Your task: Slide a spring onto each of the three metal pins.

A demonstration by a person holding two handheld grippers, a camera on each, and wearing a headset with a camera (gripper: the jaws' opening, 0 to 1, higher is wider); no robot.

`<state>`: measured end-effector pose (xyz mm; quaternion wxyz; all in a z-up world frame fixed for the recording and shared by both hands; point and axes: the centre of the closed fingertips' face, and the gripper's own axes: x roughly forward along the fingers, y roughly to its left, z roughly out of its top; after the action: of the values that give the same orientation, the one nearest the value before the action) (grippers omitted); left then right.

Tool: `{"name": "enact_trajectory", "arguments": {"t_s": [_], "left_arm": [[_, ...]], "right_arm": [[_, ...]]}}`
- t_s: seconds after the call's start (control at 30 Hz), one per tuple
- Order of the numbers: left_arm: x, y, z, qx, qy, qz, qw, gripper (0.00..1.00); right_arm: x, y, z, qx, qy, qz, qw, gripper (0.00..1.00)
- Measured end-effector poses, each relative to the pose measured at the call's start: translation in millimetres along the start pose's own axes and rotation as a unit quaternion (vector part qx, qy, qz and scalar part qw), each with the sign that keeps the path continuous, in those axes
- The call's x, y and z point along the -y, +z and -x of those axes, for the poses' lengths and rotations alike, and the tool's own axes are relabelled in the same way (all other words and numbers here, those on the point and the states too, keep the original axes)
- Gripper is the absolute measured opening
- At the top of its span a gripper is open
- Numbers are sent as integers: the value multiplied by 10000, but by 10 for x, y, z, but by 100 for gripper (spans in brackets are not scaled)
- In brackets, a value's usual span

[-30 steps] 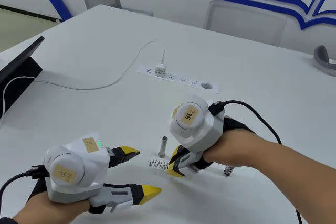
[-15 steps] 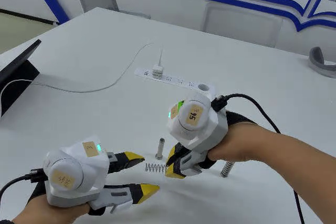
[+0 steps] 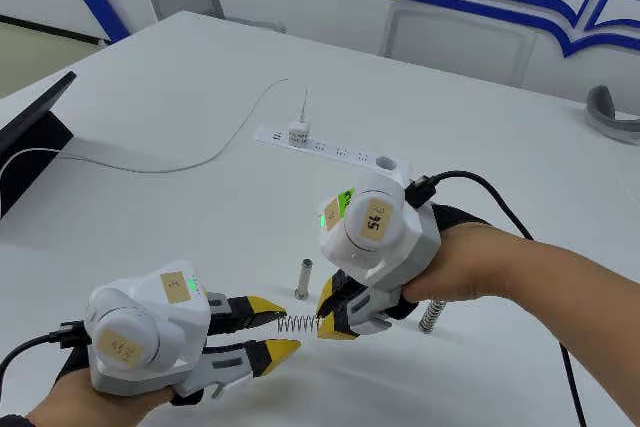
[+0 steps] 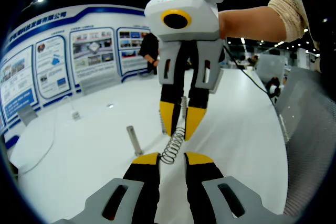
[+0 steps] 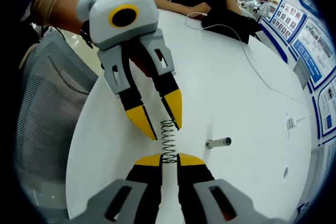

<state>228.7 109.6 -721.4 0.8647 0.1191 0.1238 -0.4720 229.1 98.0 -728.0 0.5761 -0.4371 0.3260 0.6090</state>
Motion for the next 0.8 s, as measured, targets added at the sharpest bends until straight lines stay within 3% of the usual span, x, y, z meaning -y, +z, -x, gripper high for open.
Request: {"name": "enact_trajectory", "arguments": {"t_s": [0.17, 0.8], "left_arm": [[8, -5, 5, 1, -38, -38, 10000, 13], [21, -5, -10, 3, -57, -79, 10000, 12]], "right_arm": [[-31, -21, -8, -60, 50, 76, 9999, 11], [-39, 93, 161, -66, 22, 251, 9997, 11]]}}
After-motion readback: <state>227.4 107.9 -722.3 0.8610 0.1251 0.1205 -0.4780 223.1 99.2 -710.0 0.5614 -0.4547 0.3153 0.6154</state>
